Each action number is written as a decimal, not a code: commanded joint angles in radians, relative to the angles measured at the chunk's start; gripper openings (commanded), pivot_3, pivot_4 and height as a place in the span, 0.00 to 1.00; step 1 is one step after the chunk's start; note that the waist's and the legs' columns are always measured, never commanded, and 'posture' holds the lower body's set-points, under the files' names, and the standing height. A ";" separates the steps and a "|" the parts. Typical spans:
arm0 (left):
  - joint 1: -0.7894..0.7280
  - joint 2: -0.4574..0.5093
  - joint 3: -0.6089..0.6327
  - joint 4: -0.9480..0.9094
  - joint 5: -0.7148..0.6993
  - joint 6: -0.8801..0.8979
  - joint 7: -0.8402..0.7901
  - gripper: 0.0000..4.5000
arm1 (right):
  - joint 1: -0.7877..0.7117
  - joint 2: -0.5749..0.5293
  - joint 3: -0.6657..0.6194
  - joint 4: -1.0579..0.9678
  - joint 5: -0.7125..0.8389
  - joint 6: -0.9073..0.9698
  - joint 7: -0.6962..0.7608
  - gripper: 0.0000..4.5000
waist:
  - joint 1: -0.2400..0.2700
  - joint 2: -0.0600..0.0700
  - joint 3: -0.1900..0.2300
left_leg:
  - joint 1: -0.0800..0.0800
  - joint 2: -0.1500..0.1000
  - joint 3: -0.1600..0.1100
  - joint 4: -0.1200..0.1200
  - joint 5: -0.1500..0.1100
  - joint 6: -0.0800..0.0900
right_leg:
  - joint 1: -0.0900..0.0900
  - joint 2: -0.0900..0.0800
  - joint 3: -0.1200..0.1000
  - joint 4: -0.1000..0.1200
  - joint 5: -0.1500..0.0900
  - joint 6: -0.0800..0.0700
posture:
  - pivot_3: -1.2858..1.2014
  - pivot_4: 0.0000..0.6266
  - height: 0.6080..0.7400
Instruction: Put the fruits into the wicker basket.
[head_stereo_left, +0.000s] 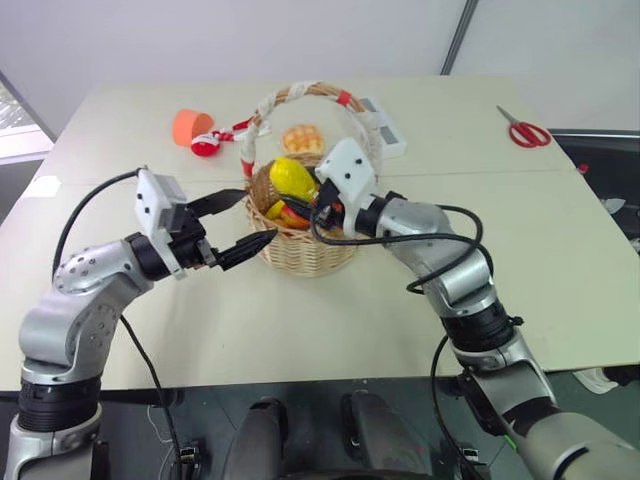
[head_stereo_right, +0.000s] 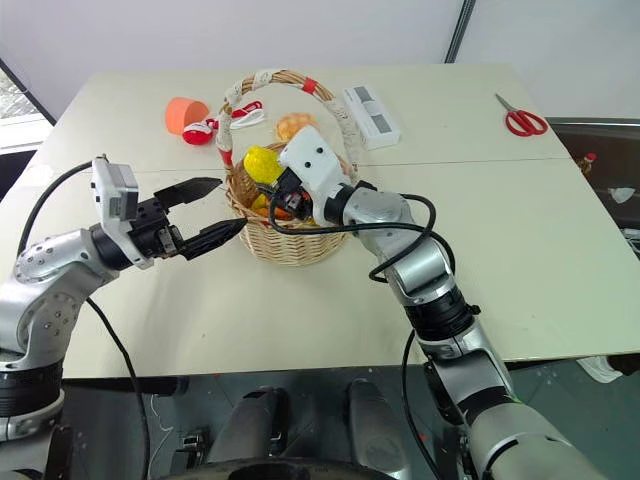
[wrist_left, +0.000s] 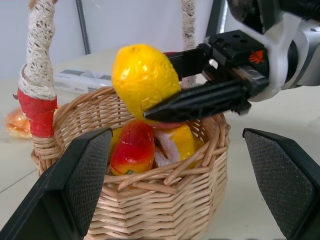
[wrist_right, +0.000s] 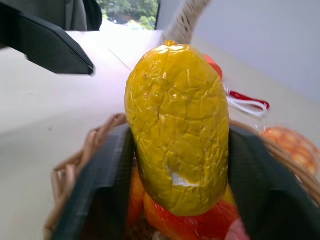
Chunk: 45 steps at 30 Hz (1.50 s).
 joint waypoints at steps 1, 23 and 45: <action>0.005 0.008 0.022 -0.041 -0.020 -0.006 0.014 1.00 | 0.003 -0.029 -0.044 -0.119 0.032 -0.075 0.066 1.00 | -0.003 0.000 0.000 | 0.000 0.000 0.000 0.000 0.000 0.000 | 0.000 0.000 0.000 0.000 0.000 0.000 | 0.52 0.24 1.00; -0.098 -0.110 -0.053 0.076 -0.009 -0.061 0.034 1.00 | 0.127 0.028 -0.262 0.070 0.098 -0.153 -0.106 0.79 | -0.027 0.000 0.000 | 0.002 0.001 0.002 -0.002 0.000 0.000 | 0.000 0.007 0.001 0.001 0.000 -0.001 | 0.52 0.24 1.00; -0.114 -0.150 -0.118 0.109 0.028 -0.087 0.019 1.00 | 0.149 -0.237 -0.641 0.260 -0.014 -0.333 -0.353 0.03 | 0.000 0.000 0.000 | -0.001 -0.002 0.004 -0.002 0.000 0.000 | -0.001 0.003 0.001 -0.001 0.000 -0.001 | 0.52 0.24 1.00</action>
